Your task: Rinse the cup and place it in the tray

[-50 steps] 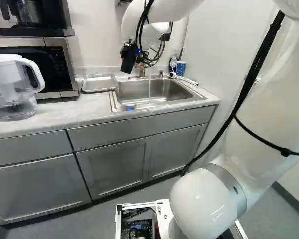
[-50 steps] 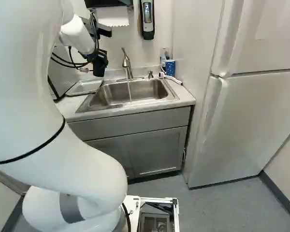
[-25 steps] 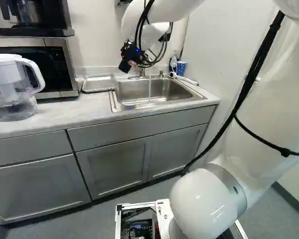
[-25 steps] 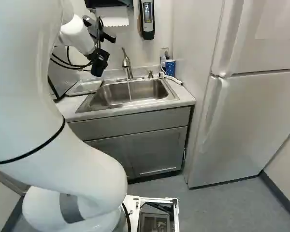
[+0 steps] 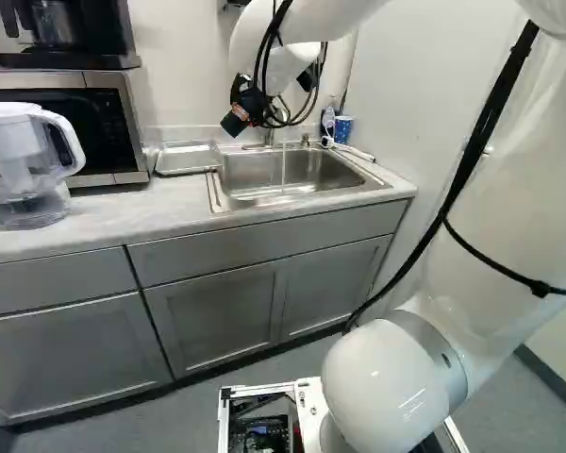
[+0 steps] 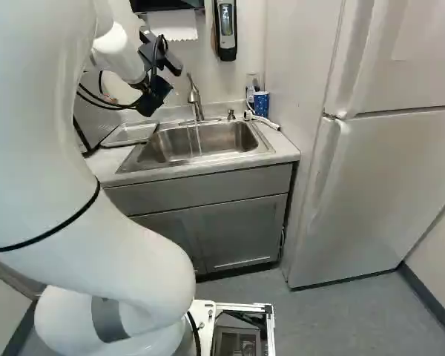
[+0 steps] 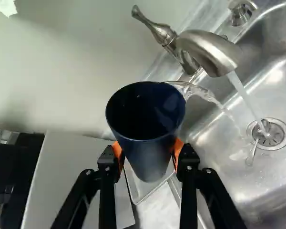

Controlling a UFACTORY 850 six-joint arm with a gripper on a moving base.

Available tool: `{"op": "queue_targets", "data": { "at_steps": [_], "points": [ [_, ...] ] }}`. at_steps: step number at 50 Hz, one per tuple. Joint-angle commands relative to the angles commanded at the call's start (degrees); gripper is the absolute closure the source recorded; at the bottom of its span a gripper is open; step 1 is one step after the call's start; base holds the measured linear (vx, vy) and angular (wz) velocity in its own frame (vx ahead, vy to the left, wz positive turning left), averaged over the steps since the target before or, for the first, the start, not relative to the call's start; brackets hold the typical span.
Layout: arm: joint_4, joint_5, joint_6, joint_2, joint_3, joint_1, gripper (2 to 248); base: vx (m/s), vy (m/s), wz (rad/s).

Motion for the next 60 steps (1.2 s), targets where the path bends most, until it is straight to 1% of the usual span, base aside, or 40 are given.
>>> {"op": "queue_targets", "data": {
  "at_steps": [60],
  "points": [
    [0.0,0.0,36.2,0.0,0.0,0.0,130,0.0,0.0,0.0]
  ]
}}
